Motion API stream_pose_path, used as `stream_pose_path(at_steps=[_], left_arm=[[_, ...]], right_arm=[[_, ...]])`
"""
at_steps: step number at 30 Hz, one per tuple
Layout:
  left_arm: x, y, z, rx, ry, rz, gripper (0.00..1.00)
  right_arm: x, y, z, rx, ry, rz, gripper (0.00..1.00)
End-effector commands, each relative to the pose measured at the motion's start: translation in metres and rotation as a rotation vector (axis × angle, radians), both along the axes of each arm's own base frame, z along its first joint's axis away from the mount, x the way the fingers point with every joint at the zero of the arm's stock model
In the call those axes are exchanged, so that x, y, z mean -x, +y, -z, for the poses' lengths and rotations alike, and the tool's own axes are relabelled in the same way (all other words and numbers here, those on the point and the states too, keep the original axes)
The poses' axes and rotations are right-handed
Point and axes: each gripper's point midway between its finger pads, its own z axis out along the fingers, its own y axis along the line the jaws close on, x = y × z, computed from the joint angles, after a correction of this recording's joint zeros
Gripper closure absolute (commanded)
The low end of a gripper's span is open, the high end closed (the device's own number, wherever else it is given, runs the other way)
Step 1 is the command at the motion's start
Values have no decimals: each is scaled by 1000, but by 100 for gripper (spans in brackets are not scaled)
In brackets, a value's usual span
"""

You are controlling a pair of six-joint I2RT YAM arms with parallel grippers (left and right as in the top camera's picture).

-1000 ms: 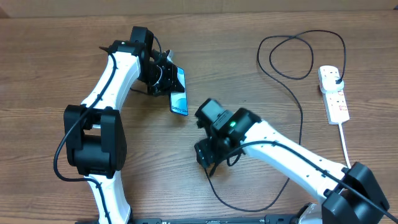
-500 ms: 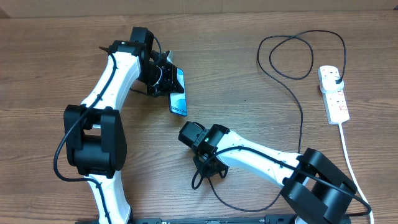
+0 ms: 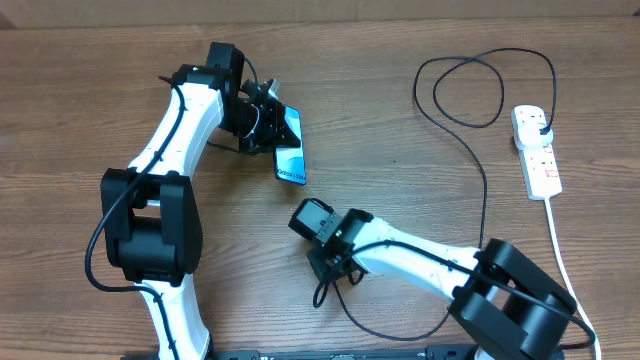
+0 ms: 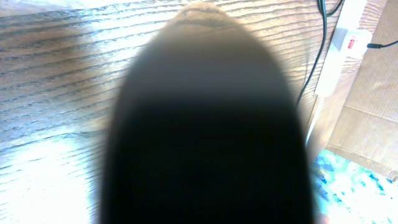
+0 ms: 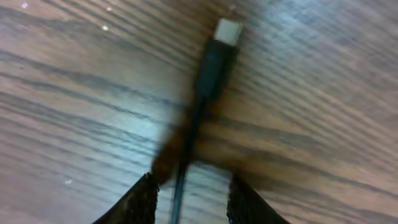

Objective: Plug charger to phone and switch on socket
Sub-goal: 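Lower the right gripper to the USB-C cable end and grasp it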

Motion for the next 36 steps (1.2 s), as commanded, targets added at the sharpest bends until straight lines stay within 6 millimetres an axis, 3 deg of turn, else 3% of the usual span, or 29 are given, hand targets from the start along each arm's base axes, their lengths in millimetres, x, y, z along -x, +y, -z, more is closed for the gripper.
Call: stream_pose_path(at_steps=[1,4,8,13,17,21,24,27,36], left_arm=[[-7,-1,-28,49,-74,9,96],[-8,0,-29,56,-74,5,96],[-13,3,-35,100,-77,-17,96],[-17,9,-38,125,-84,-34,96],[-17,9,-38,125,-81,-38,96],[-15,8,-38,123,-71,-36,96],[-14,8,-37,119,-68,-37,96],[-14,8,-37,119,-68,-37,96],[-15,8,-37,120,-73,-37,96]], right_arm=[[3,-38,23,129,-31,129,69],[-13,-61,24,186,-77,218,69],[-48,-77,17,113,-21,285,69],[-64,-94,16,15,74,404,68],[-78,-100,15,-10,46,442,46],[-105,-104,13,-15,-69,467,45],[-122,-94,8,-76,-127,499,58],[-117,-96,10,-64,-105,518,71],[-104,-83,11,-97,-45,493,77]])
